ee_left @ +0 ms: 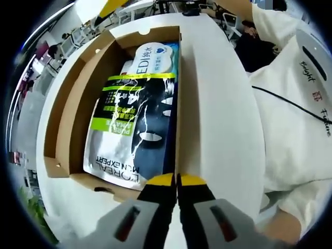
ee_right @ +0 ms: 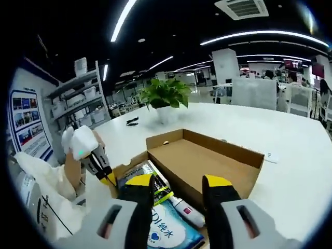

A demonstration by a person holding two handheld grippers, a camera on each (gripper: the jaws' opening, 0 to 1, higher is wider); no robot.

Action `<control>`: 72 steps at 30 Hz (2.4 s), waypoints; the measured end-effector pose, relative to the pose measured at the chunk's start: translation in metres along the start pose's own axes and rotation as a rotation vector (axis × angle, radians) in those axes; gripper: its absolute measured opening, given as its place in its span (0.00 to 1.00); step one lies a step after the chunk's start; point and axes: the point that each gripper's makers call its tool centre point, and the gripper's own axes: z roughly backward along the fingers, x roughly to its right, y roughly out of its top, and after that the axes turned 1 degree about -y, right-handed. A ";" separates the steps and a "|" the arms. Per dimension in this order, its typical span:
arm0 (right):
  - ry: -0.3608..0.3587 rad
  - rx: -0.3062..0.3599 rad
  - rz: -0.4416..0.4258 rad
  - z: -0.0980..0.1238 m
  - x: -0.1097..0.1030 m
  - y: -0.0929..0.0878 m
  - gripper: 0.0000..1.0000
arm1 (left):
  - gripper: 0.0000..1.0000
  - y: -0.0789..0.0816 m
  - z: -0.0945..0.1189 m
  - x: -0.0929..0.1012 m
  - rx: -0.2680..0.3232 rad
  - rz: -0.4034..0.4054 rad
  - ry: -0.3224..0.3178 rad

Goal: Operate the shoe box by opening the lid, removing the specified soft item, and placing it in the target area until the item is outside and the box remains undamaged.

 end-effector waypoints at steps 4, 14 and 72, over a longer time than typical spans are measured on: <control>0.057 -0.064 -0.044 -0.009 -0.013 -0.016 0.37 | 0.01 0.000 0.001 0.000 0.022 0.002 0.003; 0.097 -0.142 -0.060 -0.031 -0.029 -0.036 0.39 | 0.01 0.000 0.000 0.000 0.014 0.004 0.017; 0.220 -0.293 -0.271 -0.059 -0.054 -0.085 0.40 | 0.01 0.001 -0.001 -0.001 0.013 0.000 0.013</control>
